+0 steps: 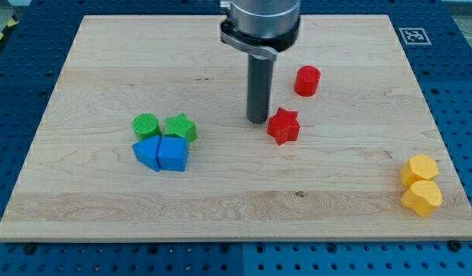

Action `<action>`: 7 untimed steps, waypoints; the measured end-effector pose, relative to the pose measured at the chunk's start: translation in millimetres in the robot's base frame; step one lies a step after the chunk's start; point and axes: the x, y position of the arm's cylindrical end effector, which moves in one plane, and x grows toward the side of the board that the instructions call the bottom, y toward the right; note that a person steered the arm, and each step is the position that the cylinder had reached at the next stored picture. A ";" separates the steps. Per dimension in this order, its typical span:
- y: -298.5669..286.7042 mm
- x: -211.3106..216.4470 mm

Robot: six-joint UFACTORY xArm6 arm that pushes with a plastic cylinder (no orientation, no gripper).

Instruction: Move the red star to the left side of the yellow heart

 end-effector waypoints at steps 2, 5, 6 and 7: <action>46.5 8.4; 75.4 34.2; 81.5 50.8; 89.4 60.1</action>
